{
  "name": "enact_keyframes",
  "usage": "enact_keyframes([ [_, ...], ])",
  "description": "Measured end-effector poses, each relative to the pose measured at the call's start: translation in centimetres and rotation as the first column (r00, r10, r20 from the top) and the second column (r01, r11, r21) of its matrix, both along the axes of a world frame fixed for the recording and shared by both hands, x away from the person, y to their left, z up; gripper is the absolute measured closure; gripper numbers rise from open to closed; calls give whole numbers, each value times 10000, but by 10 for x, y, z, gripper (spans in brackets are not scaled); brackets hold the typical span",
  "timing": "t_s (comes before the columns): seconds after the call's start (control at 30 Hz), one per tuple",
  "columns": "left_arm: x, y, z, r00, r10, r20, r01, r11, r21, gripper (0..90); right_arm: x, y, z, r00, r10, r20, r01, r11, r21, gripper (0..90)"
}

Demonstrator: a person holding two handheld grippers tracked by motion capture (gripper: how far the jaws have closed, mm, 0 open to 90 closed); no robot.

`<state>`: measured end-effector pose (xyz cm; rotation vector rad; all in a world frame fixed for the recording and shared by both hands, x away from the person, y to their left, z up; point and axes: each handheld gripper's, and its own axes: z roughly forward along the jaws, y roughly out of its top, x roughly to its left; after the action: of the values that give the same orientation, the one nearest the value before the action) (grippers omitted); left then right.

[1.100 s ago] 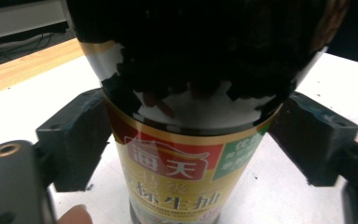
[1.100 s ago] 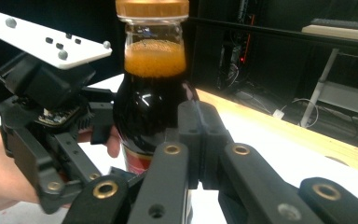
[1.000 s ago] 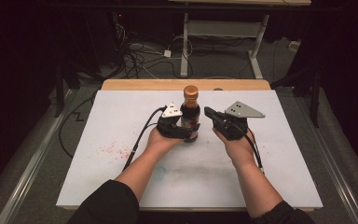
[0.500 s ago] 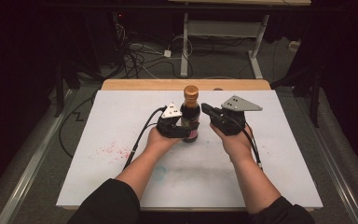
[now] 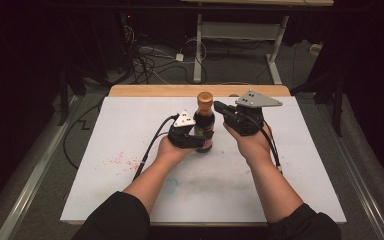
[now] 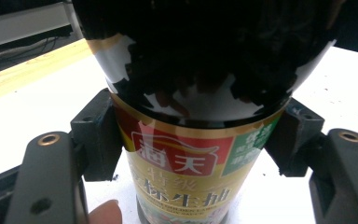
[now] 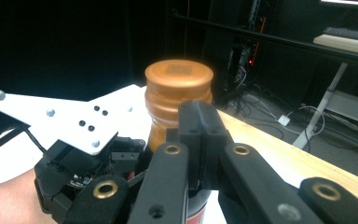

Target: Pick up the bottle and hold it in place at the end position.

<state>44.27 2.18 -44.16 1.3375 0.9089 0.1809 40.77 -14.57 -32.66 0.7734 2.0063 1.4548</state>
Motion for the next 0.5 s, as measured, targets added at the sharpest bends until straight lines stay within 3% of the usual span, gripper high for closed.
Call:
enact_keyframes([
  [0.5,-2,-1,-1,9998,154,161,-156,9998,79,296,2,8,12,9992,-78,-384,47,9968,-799,900],
])
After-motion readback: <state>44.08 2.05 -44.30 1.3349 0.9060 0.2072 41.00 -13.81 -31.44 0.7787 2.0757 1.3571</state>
